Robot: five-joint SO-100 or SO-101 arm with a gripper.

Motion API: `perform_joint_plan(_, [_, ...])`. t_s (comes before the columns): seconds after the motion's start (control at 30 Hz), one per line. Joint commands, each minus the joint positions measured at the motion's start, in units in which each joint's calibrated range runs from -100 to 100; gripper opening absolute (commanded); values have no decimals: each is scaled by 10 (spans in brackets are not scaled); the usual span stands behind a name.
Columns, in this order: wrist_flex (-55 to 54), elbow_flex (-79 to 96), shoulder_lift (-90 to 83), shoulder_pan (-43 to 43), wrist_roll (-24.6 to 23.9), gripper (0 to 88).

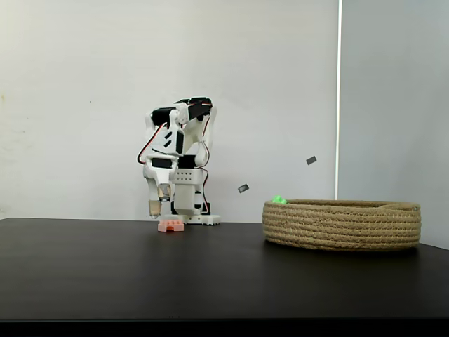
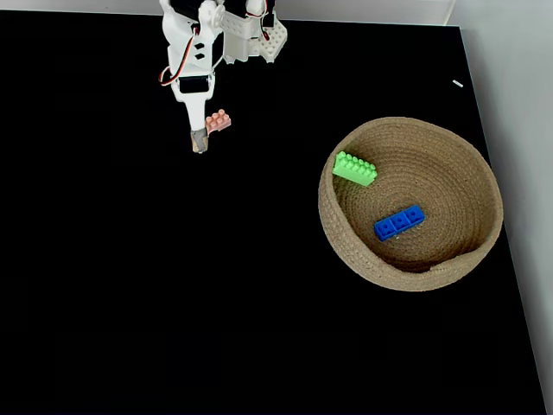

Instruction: Place the lego blocks in the tray

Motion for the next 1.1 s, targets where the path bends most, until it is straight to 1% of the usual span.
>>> perform_joint_plan(0.0, [1,-45,41,-35,-6,470])
perform_joint_plan(0.07, [-2,-45,48,-52,-10,455])
perform_joint_plan(0.2, [-3,-28,52,-80,-4,365])
perform_joint_plan(0.37, [-21,3,51,-98,-9,351])
perform_joint_plan(0.53, [-41,14,48,-96,-5,265])
perform_joint_plan(0.7, [-42,14,40,-95,-4,158])
perform_joint_plan(0.73, [-42,14,37,-95,-7,125])
perform_joint_plan(0.8, [-42,13,32,-98,-17,17])
perform_joint_plan(0.83, [-42,12,31,-98,-22,4])
perform_joint_plan(0.97, [-42,-12,33,-113,-41,2])
perform_joint_plan(1.07, [-9,-103,53,-135,-82,2])
